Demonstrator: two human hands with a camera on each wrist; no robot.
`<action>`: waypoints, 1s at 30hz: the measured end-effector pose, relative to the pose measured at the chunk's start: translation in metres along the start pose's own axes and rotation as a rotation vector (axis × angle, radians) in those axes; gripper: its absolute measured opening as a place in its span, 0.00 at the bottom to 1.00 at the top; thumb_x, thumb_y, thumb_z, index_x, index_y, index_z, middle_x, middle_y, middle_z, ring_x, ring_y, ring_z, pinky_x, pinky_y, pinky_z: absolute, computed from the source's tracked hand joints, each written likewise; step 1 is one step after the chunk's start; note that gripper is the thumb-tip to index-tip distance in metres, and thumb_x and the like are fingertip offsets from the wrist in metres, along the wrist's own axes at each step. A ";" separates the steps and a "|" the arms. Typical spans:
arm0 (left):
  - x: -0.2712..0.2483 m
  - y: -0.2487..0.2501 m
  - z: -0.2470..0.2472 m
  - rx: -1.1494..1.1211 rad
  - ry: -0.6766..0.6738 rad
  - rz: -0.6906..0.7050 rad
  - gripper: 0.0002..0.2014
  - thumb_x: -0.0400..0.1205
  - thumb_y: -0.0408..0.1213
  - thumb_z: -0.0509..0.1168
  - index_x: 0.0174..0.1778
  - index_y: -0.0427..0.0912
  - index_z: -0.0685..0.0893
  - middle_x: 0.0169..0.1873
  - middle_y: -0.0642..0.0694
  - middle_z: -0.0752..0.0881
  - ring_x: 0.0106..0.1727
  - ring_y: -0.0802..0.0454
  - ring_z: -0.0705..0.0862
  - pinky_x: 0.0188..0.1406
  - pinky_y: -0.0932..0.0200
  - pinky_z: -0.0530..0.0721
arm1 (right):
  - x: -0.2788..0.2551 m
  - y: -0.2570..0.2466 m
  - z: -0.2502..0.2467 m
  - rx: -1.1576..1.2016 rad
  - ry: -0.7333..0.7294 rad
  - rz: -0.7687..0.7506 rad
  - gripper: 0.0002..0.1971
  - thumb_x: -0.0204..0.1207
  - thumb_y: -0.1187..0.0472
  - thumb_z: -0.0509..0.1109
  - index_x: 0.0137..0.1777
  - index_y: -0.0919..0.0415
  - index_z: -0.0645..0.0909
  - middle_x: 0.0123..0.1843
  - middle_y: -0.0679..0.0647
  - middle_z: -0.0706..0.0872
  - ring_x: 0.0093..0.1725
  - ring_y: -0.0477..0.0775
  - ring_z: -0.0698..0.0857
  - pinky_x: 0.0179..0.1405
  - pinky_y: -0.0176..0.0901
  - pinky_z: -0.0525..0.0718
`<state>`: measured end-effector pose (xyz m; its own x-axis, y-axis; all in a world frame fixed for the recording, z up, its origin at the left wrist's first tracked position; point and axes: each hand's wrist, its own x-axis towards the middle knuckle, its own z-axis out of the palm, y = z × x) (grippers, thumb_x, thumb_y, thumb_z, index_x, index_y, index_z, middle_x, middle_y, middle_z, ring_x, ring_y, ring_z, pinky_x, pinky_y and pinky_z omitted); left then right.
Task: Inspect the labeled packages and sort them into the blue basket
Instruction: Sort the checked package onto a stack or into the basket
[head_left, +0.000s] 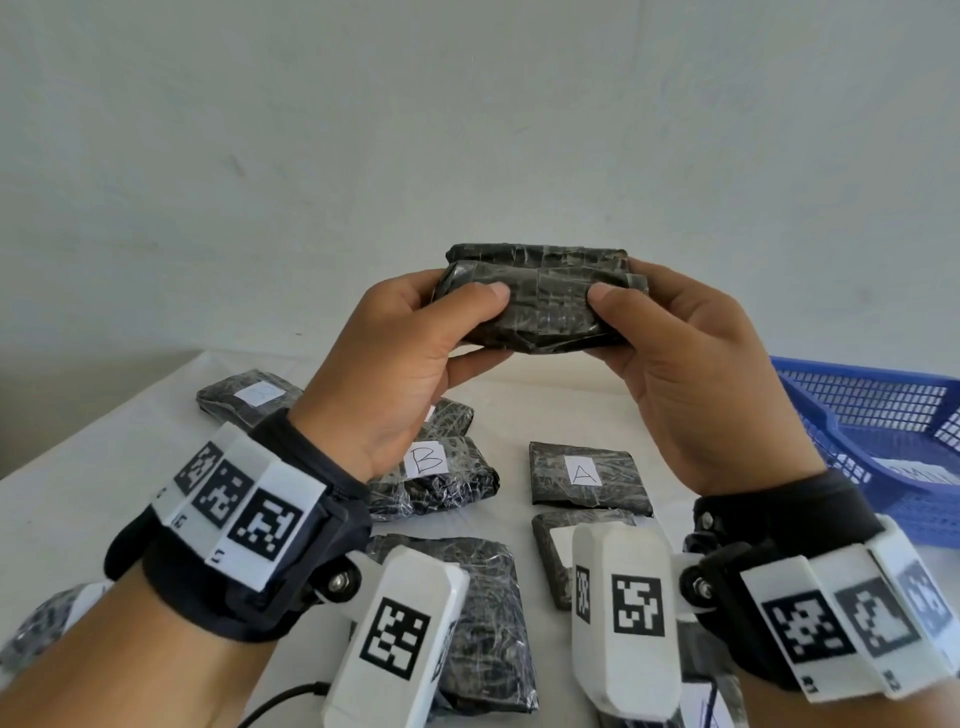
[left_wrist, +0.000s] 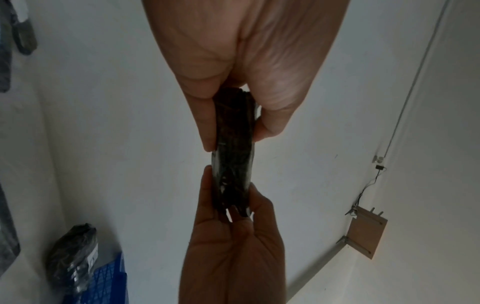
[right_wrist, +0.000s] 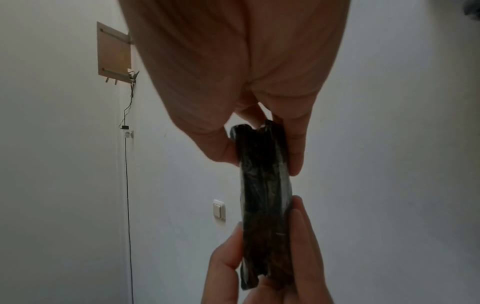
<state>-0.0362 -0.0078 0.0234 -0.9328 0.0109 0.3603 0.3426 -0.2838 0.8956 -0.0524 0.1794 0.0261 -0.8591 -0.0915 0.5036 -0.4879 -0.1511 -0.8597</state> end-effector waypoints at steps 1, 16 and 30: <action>0.000 0.001 0.000 -0.013 -0.002 -0.003 0.07 0.87 0.31 0.66 0.49 0.38 0.90 0.42 0.46 0.95 0.47 0.56 0.93 0.47 0.59 0.92 | 0.000 0.000 0.000 0.018 -0.007 0.001 0.14 0.80 0.59 0.69 0.58 0.66 0.89 0.58 0.64 0.94 0.64 0.65 0.92 0.74 0.63 0.85; -0.001 0.004 -0.002 -0.027 0.015 -0.028 0.09 0.80 0.42 0.71 0.46 0.42 0.92 0.45 0.44 0.94 0.52 0.50 0.92 0.54 0.51 0.93 | -0.001 -0.003 0.004 -0.061 0.108 0.026 0.14 0.86 0.62 0.73 0.70 0.60 0.81 0.52 0.61 0.93 0.54 0.57 0.94 0.66 0.62 0.91; 0.004 -0.012 -0.010 0.484 0.164 0.260 0.05 0.86 0.37 0.71 0.56 0.46 0.89 0.49 0.51 0.94 0.55 0.52 0.92 0.65 0.48 0.88 | -0.003 -0.001 0.004 -0.320 0.086 0.029 0.07 0.87 0.52 0.72 0.53 0.50 0.91 0.53 0.51 0.95 0.59 0.52 0.92 0.64 0.55 0.90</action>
<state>-0.0452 -0.0136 0.0119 -0.8027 -0.1606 0.5743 0.5396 0.2143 0.8142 -0.0484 0.1757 0.0259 -0.8764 -0.0058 0.4815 -0.4755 0.1686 -0.8634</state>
